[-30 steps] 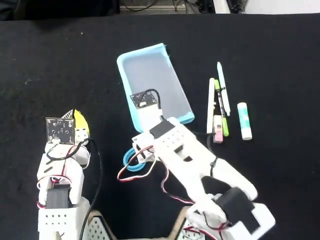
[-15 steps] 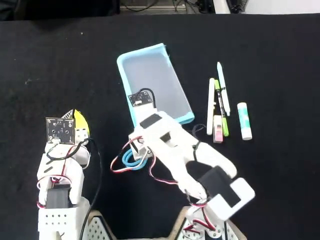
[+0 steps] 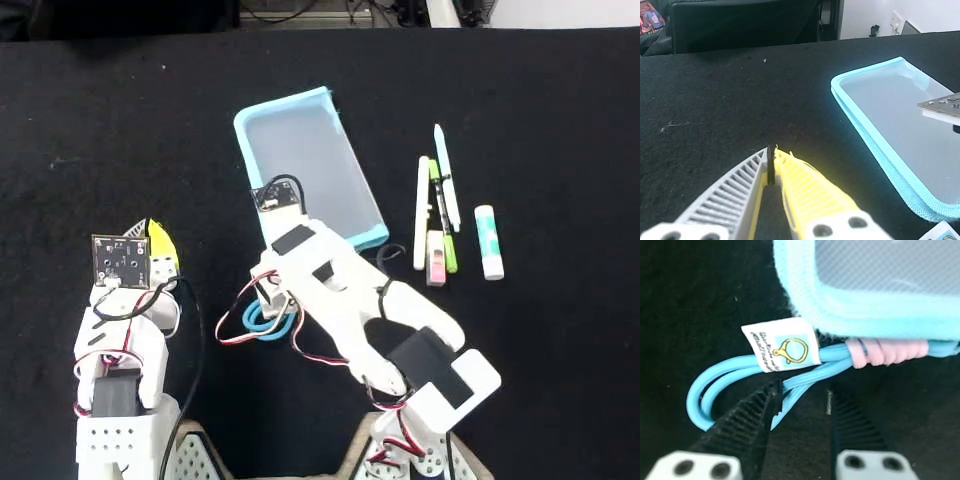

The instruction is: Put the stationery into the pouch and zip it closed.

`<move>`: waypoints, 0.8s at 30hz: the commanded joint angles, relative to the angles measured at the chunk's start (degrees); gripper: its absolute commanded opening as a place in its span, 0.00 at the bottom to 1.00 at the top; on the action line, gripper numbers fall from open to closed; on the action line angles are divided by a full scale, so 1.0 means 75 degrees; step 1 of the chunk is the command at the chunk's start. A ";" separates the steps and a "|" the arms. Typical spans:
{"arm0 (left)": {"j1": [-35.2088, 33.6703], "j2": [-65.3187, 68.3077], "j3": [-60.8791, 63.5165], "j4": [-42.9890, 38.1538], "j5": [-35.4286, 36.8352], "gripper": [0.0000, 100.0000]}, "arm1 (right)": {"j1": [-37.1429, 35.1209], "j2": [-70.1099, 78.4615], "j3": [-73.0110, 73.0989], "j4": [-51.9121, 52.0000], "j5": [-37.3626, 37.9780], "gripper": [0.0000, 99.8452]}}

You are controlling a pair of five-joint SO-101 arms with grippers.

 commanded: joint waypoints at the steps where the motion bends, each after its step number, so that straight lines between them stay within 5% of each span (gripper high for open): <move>1: 0.0006 -0.0070 0.0193 0.0023 -0.0047 0.03 | -0.0188 0.0100 -0.0311 -0.0164 -0.0129 0.13; 4: 0.0006 -0.0070 0.0193 0.0023 -0.0047 0.03 | -0.0094 0.0100 -0.0346 0.0445 0.0047 0.12; 8: 0.0006 -0.0070 0.0193 0.0035 -0.0047 0.03 | 0.0586 0.0053 -0.0299 0.1032 0.1536 0.01; 19: 0.0006 -0.0070 0.0193 0.0035 -0.0047 0.03 | 0.4653 -0.0662 -0.0135 0.1512 0.4161 0.01; 24: 0.0029 -0.0070 0.0193 0.0035 -0.0047 0.03 | 0.5486 -0.2092 0.0111 0.2274 0.4982 0.01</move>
